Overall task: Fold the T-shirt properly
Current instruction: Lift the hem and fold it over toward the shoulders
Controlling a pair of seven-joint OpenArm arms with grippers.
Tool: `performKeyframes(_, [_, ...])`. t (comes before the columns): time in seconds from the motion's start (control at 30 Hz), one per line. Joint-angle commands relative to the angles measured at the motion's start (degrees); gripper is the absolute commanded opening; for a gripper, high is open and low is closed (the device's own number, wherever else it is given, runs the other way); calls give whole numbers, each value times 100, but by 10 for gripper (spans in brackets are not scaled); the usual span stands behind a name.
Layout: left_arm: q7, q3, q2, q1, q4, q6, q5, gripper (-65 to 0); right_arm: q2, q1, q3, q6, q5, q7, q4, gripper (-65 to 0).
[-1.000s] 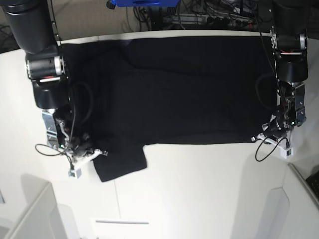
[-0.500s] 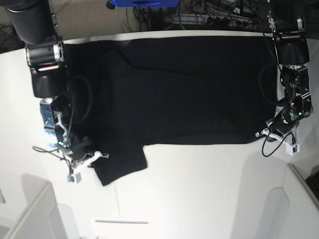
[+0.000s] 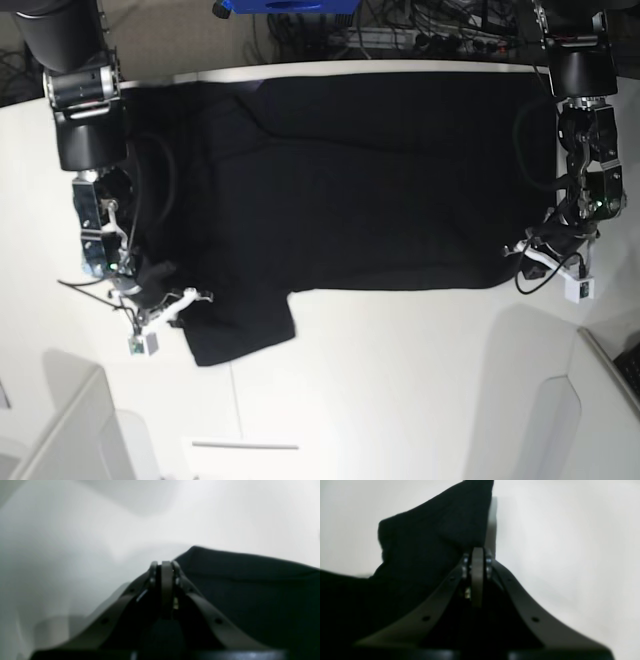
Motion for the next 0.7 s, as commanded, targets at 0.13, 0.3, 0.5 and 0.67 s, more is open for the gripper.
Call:
performKeyframes(0.13, [358,-394,-139,156,528,24,21,-650,96,-29,545,14,41,-203,435,-650])
performKeyframes(0.3, [446,-526,-130,464,959,24,21,-650,96,-363,817,14,41,-475,945,-650])
performKeyframes(0.5, [455,-684,-130,877,1434,24,-23,-650,96,-759,1222,14,41,-757,1455,-650])
performKeyframes(0.67, [508,-693,-165,1220,1495,24,-550,-650,96,-1093,1512,14,41,-1020,1956,-650])
